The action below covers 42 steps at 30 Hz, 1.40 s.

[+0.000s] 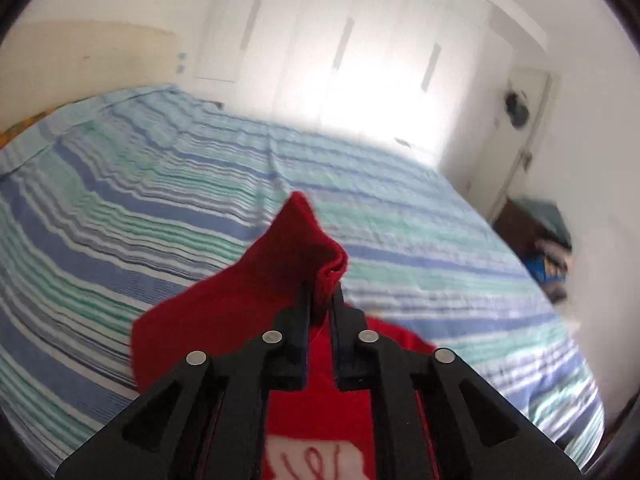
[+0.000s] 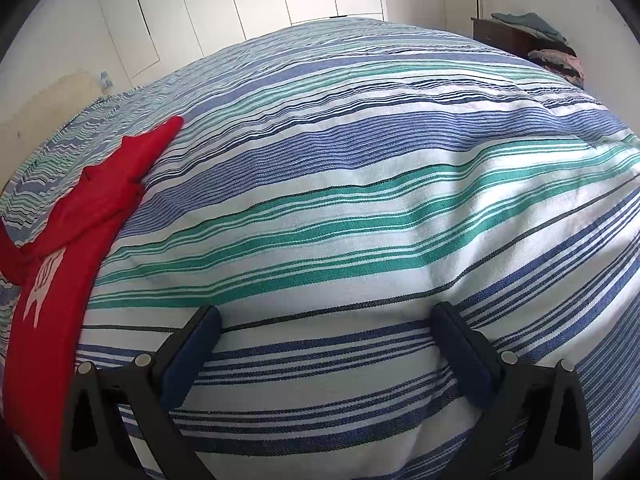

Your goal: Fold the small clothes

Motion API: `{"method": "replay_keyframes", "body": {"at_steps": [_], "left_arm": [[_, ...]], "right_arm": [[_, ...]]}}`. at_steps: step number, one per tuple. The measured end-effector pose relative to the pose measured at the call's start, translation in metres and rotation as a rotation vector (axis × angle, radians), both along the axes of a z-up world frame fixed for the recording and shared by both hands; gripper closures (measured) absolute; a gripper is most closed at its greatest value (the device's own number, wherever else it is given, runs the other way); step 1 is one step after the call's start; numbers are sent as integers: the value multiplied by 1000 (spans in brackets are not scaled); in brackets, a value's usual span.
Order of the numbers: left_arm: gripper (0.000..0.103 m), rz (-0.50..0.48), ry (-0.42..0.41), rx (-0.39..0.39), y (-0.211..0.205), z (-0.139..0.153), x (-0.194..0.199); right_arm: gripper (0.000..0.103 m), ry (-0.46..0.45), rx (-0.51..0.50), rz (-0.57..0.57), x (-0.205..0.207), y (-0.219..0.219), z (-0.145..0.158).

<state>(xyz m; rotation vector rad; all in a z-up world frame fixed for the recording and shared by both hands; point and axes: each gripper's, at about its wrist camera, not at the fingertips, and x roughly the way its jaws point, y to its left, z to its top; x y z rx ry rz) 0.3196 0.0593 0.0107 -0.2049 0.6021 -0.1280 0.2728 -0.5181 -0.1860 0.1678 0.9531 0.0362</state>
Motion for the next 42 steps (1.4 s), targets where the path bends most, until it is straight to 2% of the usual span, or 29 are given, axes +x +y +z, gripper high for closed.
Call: {"method": "replay_keyframes", "body": {"at_steps": [2,3,5,6,8,10,11,13,15,17,19,22,25,27,28,29,30,31,32,34,37,39,40,41,42], "left_arm": [[44,-123,105,164,-69,-46,-6],[44,-192,153,254,-96,-77,-25],[46,-298,225,340,-119,-125,-70],[47,-318,260,340,-121,-132,-80],[47,-300,342,287,-97,-148,-108],[47,-207,407,194,-35,-143,-109],[47,-119,430,134,8,-141,-112],[46,13,445,56,69,-131,-109],[46,130,460,9,126,-130,-106],[46,181,480,-3,157,-133,-100],[43,159,474,28,165,-136,-89],[38,135,461,113,156,-150,-65],[38,141,473,127,142,-164,-38],[38,181,460,151,140,-170,-28],[45,218,454,164,136,-173,-27],[68,267,453,170,141,-175,-26],[76,319,466,151,148,-179,-23],[79,348,475,72,160,-184,-24],[82,365,469,27,166,-186,-27],[93,388,464,50,169,-188,-35],[92,353,450,37,173,-188,-49],[84,340,459,-18,180,-183,-60],[68,346,461,-32,183,-178,-68],[45,361,459,-34,185,-172,-79],[34,389,443,-20,185,-162,-95]], "right_arm": [[0,1,-1,0,0,0,0],[0,2,-1,0,0,0,0],[0,3,-1,1,0,0,0],[0,2,-1,1,0,0,1],[0,-3,4,1,-1,-1,0],[0,-9,14,1,-1,-2,1],[0,-12,18,1,-2,-3,1],[0,-17,25,-1,-3,-4,1],[0,-17,20,0,-4,-5,1],[0,-16,14,1,-3,-4,1],[0,-15,9,1,-4,-4,1],[0,-12,6,1,-3,-2,1],[0,-8,0,1,-1,-1,1],[0,-6,-3,1,-1,-1,1],[0,-6,-5,1,0,1,1],[0,-5,-5,2,1,1,1],[0,-5,-5,1,2,1,1],[0,-5,-5,2,2,1,1],[0,-5,-4,2,1,1,1],[0,-4,-5,2,2,1,1],[0,-3,-9,2,2,1,0],[0,-3,-11,2,3,2,0],[0,-3,-11,2,3,2,0],[0,-3,-10,2,3,2,0],[0,-3,-11,2,3,2,0]]}}
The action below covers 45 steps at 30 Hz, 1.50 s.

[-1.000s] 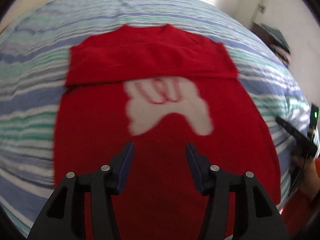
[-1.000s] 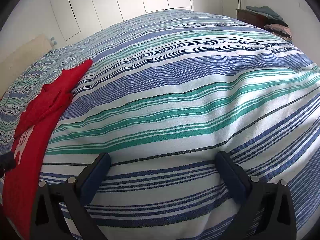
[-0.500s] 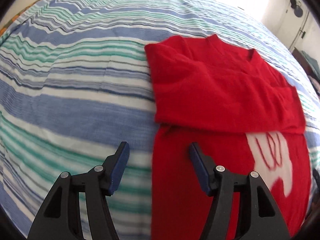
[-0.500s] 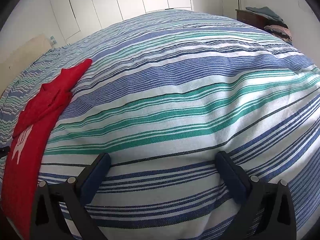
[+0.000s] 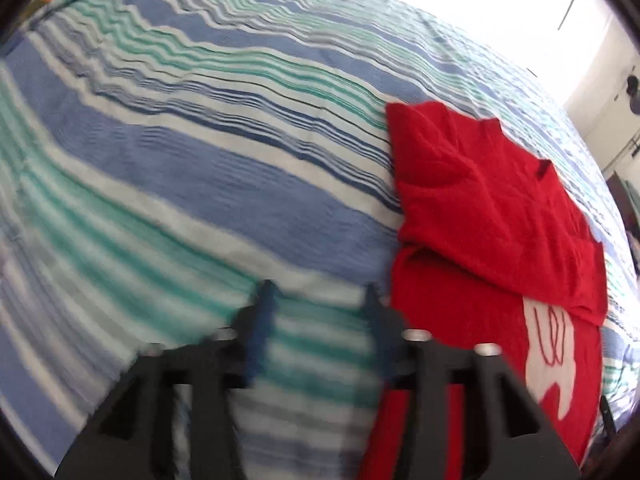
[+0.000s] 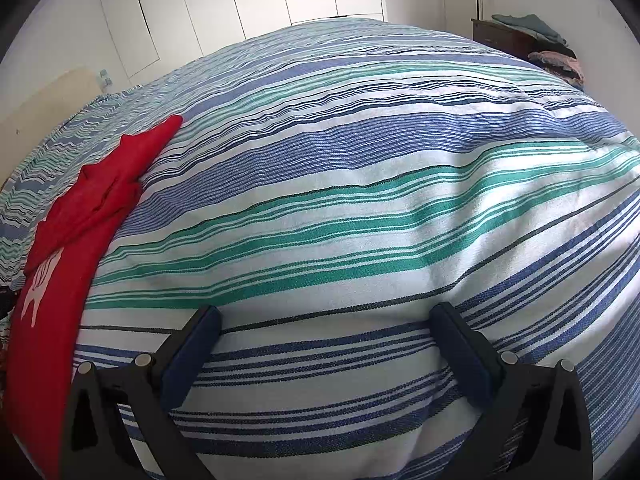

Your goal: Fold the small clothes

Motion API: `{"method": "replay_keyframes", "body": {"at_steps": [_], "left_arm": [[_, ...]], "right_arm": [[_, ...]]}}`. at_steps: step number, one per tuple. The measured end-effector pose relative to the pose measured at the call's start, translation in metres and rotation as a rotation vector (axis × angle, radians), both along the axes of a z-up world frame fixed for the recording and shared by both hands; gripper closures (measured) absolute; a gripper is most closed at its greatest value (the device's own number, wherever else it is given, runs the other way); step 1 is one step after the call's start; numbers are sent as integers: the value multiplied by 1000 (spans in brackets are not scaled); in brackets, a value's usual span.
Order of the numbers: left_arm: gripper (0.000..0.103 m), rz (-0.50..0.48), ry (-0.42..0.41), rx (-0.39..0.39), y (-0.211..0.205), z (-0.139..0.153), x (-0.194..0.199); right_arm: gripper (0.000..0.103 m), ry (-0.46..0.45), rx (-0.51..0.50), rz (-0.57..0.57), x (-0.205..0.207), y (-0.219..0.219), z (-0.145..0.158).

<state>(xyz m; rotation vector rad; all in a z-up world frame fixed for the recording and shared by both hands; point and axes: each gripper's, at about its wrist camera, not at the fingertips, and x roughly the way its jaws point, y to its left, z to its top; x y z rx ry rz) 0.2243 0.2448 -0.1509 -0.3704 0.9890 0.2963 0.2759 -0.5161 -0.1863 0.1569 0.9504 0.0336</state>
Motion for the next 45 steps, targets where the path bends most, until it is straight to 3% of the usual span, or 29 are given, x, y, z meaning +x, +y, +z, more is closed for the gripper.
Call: {"method": "replay_keyframes", "body": {"at_steps": [1,2,4,6,9,12,15,18,45], "left_arm": [[21,17,-22,18,0,7,-13],[15,29,-51,30,-1,13,-28],[10,36,-85,26,-2,20,-53],[8,44,-65,33,-1,14,-71],[6,87,40,32,8,-21,-89],[0,65,1,77,-1,-33,-90],[1,35,26,164,-17,-36,-85],[1,43,8,136,-16,-37,-88],[0,43,-24,172,-17,-42,-87]], "right_arm": [[0,0,0,0,0,0,0],[0,0,0,0,0,0,0],[0,0,1,0,0,0,0],[0,0,0,0,0,0,0],[0,2,-2,0,0,0,0],[0,10,-12,-1,0,1,0],[0,19,-31,-3,1,4,0],[0,29,-46,-1,2,7,0],[0,30,-64,0,3,10,-2]]}}
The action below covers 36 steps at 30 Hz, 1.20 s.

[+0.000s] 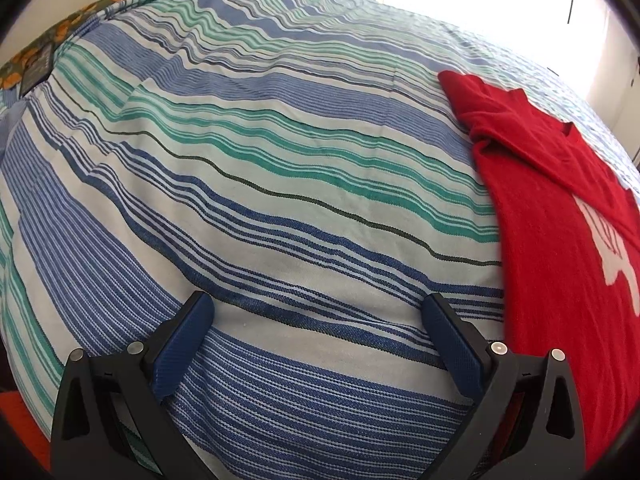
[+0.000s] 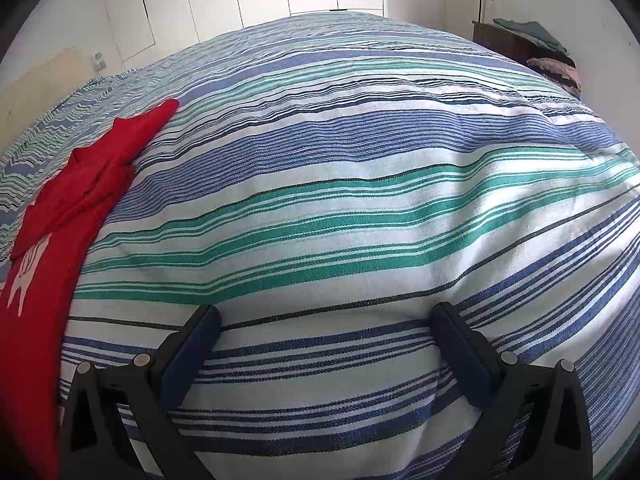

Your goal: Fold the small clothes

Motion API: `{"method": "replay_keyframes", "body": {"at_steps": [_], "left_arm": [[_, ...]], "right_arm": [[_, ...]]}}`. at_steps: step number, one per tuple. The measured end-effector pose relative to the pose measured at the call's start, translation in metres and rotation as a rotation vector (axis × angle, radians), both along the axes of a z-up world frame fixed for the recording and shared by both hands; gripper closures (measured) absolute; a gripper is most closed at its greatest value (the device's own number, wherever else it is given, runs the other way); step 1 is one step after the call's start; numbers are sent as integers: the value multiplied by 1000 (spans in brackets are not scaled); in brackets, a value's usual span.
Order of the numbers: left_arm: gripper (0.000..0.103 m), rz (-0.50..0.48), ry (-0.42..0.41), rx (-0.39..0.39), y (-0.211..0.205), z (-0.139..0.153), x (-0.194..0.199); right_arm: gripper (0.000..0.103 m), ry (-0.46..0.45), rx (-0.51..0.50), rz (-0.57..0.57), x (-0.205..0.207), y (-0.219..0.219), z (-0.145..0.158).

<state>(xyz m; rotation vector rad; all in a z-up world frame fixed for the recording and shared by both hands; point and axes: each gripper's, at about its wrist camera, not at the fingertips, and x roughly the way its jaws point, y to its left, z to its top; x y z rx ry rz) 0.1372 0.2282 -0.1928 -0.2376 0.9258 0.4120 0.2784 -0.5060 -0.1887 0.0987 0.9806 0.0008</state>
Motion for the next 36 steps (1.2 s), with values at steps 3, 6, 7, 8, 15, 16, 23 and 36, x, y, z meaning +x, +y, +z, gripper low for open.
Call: {"method": "replay_keyframes", "body": {"at_steps": [3,6,7,8,15,16,23,36], "left_arm": [[0,1,-1,2,0,0,1],[0,0,-1,3,0,0,1],[1,-1,-2,3,0,0,1],[1,-1,-2,3,0,0,1],[1,-1,-2,3,0,0,1],[0,-1,-2,3,0,0,1],[1,-2,-3,4,0,0,1],[0,-3,-3,5,0,-1,2]], "right_arm": [[0,-2,3,0,-1,-1,0],[0,-3,5,0,-2,-3,1],[0,-3,5,0,-2,-3,1],[0,-2,4,0,-2,-3,1],[0,-2,3,0,-2,-2,1],[0,-2,4,0,-2,-2,1],[0,-2,4,0,-2,-2,1],[0,-2,4,-1,-2,-2,1]]}}
